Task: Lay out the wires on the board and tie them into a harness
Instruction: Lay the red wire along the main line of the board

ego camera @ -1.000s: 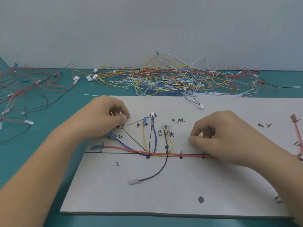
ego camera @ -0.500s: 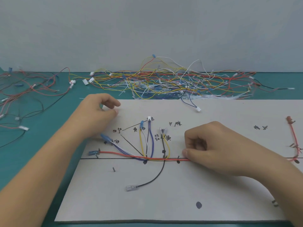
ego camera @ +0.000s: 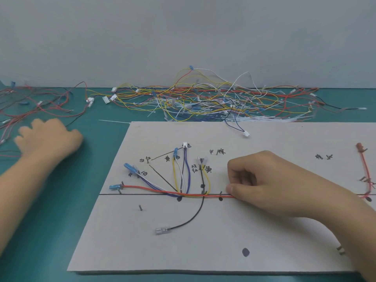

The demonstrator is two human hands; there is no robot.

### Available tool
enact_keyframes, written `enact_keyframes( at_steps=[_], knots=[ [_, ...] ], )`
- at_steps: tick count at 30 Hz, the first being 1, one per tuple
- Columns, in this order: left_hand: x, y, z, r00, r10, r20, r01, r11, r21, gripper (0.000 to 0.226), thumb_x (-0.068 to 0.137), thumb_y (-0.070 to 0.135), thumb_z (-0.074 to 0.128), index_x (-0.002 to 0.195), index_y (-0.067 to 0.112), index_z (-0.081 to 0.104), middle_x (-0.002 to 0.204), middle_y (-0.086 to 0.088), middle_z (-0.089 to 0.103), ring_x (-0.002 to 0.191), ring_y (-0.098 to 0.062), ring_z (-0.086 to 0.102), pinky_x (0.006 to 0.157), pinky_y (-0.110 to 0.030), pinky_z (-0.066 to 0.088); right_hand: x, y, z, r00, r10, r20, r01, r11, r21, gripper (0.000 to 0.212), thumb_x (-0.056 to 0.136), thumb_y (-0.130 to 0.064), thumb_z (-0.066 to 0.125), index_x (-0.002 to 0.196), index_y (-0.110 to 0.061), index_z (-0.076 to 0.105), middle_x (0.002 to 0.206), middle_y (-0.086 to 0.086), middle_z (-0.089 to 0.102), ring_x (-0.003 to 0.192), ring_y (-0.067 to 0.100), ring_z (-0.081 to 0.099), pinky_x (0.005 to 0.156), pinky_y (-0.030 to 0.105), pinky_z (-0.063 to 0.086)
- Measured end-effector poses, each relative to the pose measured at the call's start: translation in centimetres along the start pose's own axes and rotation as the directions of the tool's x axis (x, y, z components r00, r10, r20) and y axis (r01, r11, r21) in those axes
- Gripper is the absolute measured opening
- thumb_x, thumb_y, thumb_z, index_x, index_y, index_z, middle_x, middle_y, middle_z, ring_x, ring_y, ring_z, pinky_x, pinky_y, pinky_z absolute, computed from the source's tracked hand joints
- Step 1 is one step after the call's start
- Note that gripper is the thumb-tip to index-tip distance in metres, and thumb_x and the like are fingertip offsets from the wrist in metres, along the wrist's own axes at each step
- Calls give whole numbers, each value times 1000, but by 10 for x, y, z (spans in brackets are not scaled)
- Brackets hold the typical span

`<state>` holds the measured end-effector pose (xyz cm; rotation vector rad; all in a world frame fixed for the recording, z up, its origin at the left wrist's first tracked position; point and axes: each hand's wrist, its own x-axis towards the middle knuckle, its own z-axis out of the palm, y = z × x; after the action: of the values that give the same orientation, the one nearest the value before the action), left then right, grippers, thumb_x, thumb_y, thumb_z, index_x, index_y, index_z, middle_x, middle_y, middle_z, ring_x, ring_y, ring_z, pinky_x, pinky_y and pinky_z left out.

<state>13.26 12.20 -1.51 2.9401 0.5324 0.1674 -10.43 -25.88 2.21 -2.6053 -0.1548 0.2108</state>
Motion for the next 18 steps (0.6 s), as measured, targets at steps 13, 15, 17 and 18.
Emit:
enact_keyframes(
  at_steps=[13, 15, 17, 18],
  knots=[
    [-11, 34, -31, 960, 216, -176, -275, 832, -483, 15, 89, 10, 64, 93, 22, 70, 90, -12, 70, 78, -33, 63, 70, -37, 50, 3, 1, 0, 1000, 5, 4, -5, 1000, 5, 19, 91, -37, 67, 78, -26, 58, 65, -3, 58, 53, 5, 45, 52, 21, 39],
    [-25, 40, -45, 963, 228, -141, -265, 727, -634, 16, 88, 10, 65, 88, 25, 69, 79, -4, 70, 68, -27, 64, 67, -32, 52, 2, 0, -1, 1000, 15, 4, -15, 1000, 12, 17, 91, -36, 67, 79, -26, 59, 66, -4, 60, 52, 5, 46, 52, 20, 40],
    [-45, 52, -62, 954, 299, -31, -200, 554, -809, 21, 92, 1, 65, 88, 21, 71, 84, -9, 74, 70, -22, 72, 71, -33, 62, 2, -1, -6, 999, 44, -2, -44, 999, 30, 13, 90, -36, 67, 81, -28, 63, 69, -8, 65, 54, 4, 51, 52, 19, 42],
    [-56, 60, -70, 929, 367, 48, -130, 444, -887, 22, 94, -6, 60, 92, 13, 72, 90, -14, 75, 73, -21, 76, 71, -30, 64, 2, -1, -9, 998, 56, -15, -55, 998, 40, 10, 88, -36, 67, 82, -29, 65, 71, -9, 66, 55, 4, 53, 54, 22, 44]
  ],
)
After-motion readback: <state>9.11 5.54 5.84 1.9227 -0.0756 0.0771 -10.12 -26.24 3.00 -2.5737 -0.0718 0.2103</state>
